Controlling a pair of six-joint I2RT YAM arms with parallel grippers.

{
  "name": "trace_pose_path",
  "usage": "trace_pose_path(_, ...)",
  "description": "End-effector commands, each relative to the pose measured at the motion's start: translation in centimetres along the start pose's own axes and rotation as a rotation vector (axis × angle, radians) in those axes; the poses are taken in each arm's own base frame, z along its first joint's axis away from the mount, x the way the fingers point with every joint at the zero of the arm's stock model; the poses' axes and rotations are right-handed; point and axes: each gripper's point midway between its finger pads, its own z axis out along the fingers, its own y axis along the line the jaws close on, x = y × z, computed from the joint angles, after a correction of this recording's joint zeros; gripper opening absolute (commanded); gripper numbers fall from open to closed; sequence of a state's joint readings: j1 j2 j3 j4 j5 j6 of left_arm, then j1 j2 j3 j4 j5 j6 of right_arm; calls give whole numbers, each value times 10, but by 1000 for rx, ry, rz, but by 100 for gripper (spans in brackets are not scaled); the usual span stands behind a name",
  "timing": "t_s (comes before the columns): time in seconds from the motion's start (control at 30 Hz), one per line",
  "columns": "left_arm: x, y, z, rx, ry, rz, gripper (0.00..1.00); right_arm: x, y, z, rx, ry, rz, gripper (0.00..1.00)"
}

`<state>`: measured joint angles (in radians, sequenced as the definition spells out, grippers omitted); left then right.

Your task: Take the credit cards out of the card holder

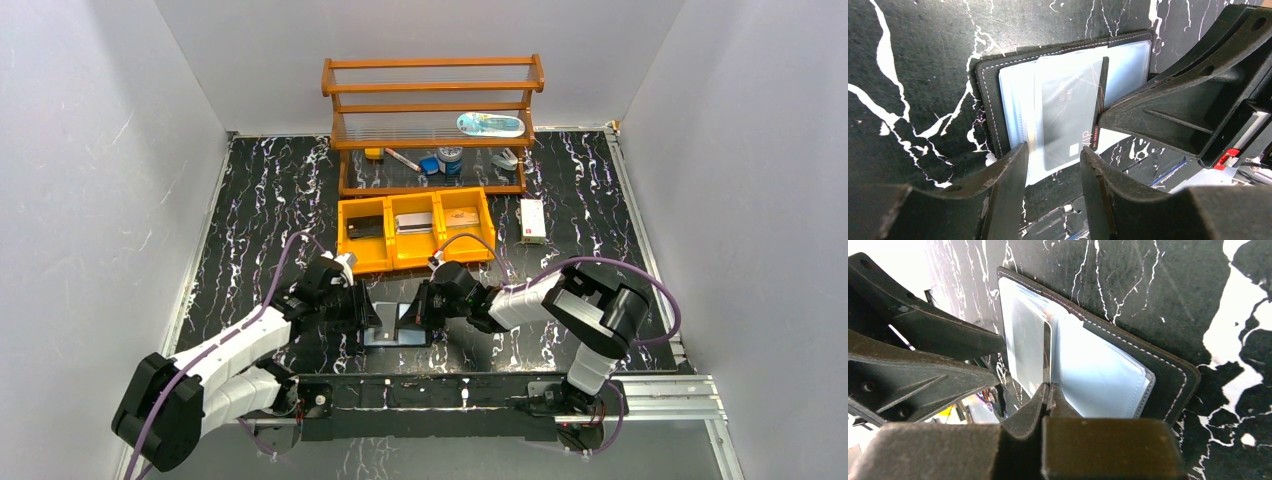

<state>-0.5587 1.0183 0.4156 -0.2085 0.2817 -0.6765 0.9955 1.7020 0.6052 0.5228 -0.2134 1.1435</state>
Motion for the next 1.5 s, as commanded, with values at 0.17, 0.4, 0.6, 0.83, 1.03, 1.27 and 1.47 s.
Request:
trace_pose_path(0.17,-8,-22,-5,48,24,70,40,-1,-6,-1,8,-14,-18,0)
trace_pose_path(0.4,-16,-47,-7,133,-5,96,37,1,-8,-1,9,-11,-17,2)
trace_pose_path(0.6,1,-10,14,-7,54,35,33,0,-7,-4,7,-16,-14,2)
trace_pose_path(0.83,11,5,17,-64,67,29,30,-1,-2,-4,-13,-19,-1,8)
trace_pose_path(1.03,22,11,16,-64,90,18,29,-1,8,3,-71,-14,31,24)
trace_pose_path(1.27,25,15,14,-67,82,19,28,0,-2,7,-73,-25,60,13)
trace_pose_path(1.47,18,12,10,-71,52,30,30,-5,-7,-6,-17,-72,36,4)
